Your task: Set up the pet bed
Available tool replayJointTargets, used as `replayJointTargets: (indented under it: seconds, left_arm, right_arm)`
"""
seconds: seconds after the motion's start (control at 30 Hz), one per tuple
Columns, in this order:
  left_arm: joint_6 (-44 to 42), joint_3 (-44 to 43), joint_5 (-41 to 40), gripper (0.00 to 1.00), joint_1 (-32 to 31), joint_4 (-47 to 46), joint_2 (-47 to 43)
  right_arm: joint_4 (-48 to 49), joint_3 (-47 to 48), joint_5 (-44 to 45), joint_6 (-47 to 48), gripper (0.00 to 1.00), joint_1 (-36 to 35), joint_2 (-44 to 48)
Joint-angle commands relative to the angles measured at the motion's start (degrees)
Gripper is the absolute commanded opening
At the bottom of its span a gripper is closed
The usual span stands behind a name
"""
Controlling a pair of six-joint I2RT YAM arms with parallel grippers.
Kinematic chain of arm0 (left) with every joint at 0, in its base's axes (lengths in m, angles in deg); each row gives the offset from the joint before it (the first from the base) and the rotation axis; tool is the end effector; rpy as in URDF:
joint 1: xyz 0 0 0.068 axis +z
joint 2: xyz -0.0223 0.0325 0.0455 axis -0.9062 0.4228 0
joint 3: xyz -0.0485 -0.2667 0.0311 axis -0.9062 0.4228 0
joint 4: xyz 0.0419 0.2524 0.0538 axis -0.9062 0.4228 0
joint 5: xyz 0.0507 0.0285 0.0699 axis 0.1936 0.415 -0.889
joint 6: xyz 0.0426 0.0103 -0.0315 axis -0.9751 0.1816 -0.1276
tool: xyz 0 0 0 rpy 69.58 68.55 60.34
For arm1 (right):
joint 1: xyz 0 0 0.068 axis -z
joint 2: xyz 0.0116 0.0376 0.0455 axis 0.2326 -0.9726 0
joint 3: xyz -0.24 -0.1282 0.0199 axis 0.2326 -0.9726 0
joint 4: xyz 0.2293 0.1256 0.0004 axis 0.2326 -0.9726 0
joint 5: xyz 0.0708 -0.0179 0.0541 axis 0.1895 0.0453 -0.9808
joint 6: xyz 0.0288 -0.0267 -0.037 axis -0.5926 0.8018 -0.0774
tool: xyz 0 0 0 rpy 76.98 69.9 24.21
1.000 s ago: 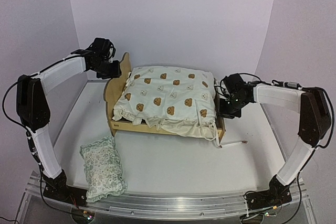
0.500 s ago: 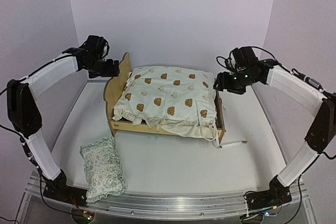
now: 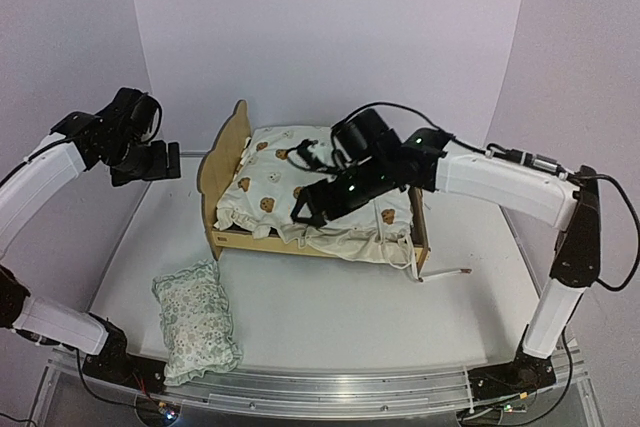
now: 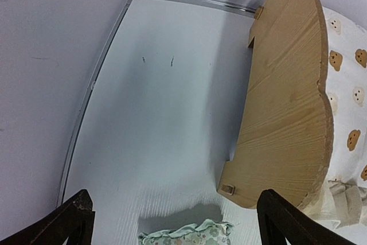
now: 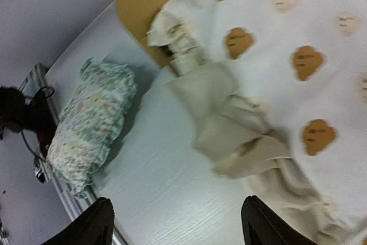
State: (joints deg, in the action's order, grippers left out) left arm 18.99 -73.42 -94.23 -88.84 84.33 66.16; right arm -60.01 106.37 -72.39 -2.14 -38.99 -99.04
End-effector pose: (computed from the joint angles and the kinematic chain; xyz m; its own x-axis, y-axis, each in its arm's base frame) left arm 0.2332 -0.0896 0.3683 -0.7062 -0.1224 -0.6973 -0.1395 0.9897 -0.0324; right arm 0.2490 0.3297 0.3304 -0.5610 -0.4060 -0.7215 -0.7383 0.6395 0.2142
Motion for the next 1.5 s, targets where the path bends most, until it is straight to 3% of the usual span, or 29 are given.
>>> replayJointTargets:
  seconds: [0.0,0.2,0.43,0.57,0.73,0.97,1.13,1.23,1.33,1.47]
  left_arm:
    - [1.8,0.6,-1.8,0.99,-0.1,1.8,-4.3]
    - [1.3,0.8,-2.8,0.99,-0.2,-0.2,-7.5]
    - [0.0,0.2,-3.0,0.99,-0.2,-0.7,-9.0]
    - [-0.5,0.3,-1.7,0.99,-0.1,-1.4,-10.1]
    - [-0.9,-0.7,-1.1,0.99,-0.1,-1.2,-10.9]
    - [-1.2,-1.7,-0.6,0.98,-0.2,-0.5,-11.5]
    - [-1.0,-1.3,-1.0,0.98,-0.1,-1.2,-12.1]
    - [-0.8,-1.2,-0.9,0.98,-0.2,-1.9,-12.2]
    - [-0.8,-1.8,-0.4,0.98,-0.1,-2.1,-12.3]
    - [-0.8,-2.6,0.5,0.98,-0.2,-1.4,-13.0]
  right_arm:
    - [7.5,-2.5,-3.7,1.5,0.74,-13.0,-3.9]
    - [9.9,2.9,-1.4,3.8,0.46,-23.8,-15.0]
    - [10.3,8.9,-2.9,0.4,0.15,-27.3,-25.1]
    - [10.6,13.3,-2.5,-0.9,0.07,-27.5,-30.2]
    - [11.3,20.4,0.8,-1.2,0.04,-27.5,-38.1]
    - [15.7,31.9,13.5,2.6,0.07,-27.0,-47.3]
    - [28.3,36.4,14.4,0.4,0.09,-23.7,-52.6]
    - [36.7,38.9,11.4,-0.2,0.19,-22.0,-55.5]
    - [38.9,40.4,7.2,0.4,0.38,-21.7,-55.0]
    - [41.8,26.0,3.1,1.0,0.54,-22.0,-43.1]
